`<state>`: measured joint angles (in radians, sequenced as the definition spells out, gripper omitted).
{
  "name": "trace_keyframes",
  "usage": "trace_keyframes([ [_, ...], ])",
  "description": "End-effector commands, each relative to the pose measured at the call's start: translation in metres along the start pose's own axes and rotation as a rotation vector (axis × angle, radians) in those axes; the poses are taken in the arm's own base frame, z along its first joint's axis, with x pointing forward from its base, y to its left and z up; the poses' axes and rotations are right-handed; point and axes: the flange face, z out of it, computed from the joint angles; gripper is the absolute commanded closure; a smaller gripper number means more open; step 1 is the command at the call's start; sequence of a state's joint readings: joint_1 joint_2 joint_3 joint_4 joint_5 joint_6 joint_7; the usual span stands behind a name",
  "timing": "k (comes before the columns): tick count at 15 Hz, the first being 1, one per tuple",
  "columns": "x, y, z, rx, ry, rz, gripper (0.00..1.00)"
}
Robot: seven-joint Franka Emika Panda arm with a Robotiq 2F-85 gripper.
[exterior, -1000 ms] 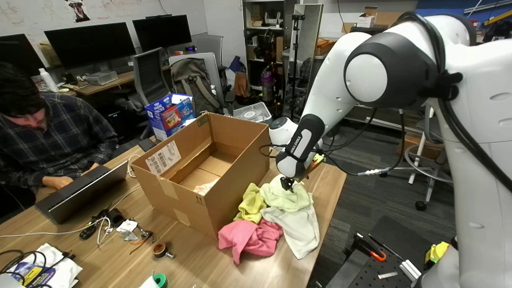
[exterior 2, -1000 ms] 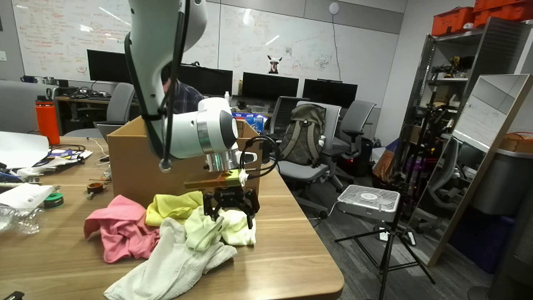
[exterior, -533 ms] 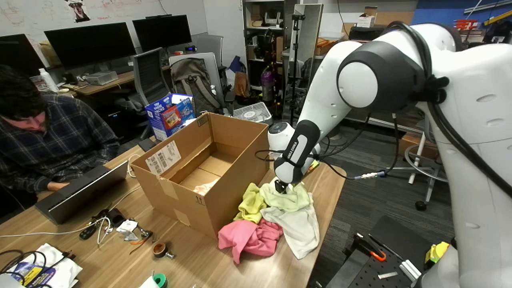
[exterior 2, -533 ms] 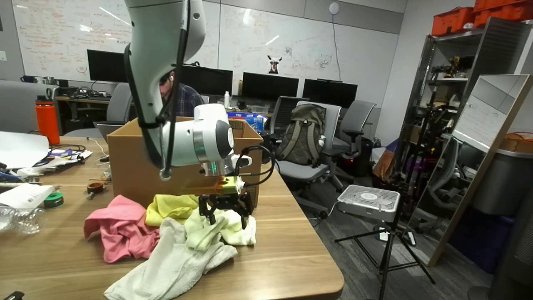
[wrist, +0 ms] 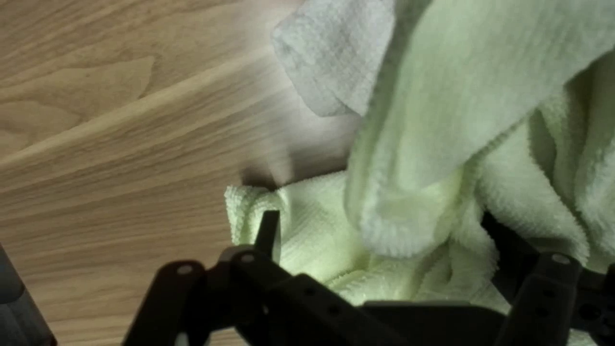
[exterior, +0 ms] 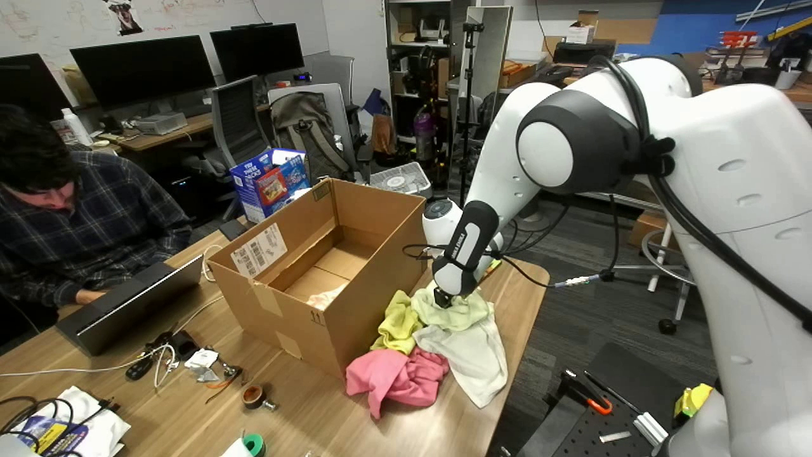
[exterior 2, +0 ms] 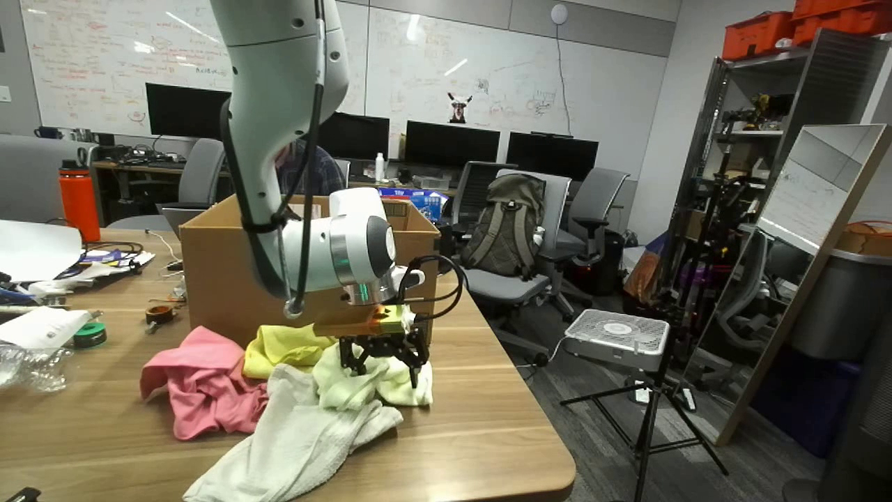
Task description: Pick up the clothes from the table and put them in the box
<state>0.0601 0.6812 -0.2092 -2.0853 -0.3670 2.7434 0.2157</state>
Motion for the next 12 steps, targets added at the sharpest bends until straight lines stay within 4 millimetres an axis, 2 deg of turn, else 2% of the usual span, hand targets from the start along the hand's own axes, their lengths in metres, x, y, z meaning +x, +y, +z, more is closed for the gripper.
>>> trace_keyframes([
  [1, 0.013, 0.004, 0.002, -0.018, 0.017, 0.002, 0.25],
  [2, 0.015, 0.005, 0.002, -0.022, 0.018, 0.005, 0.26],
  [3, 0.016, 0.006, -0.001, -0.022, 0.017, 0.013, 0.32],
  [4, 0.017, 0.007, -0.003, -0.023, 0.018, 0.021, 0.43],
  [9, 0.025, 0.006, -0.025, 0.015, 0.046, 0.074, 0.81],
  [11, 0.027, 0.005, -0.041, 0.034, 0.060, 0.106, 0.96],
  [12, 0.026, 0.006, -0.053, 0.047, 0.072, 0.124, 1.00],
])
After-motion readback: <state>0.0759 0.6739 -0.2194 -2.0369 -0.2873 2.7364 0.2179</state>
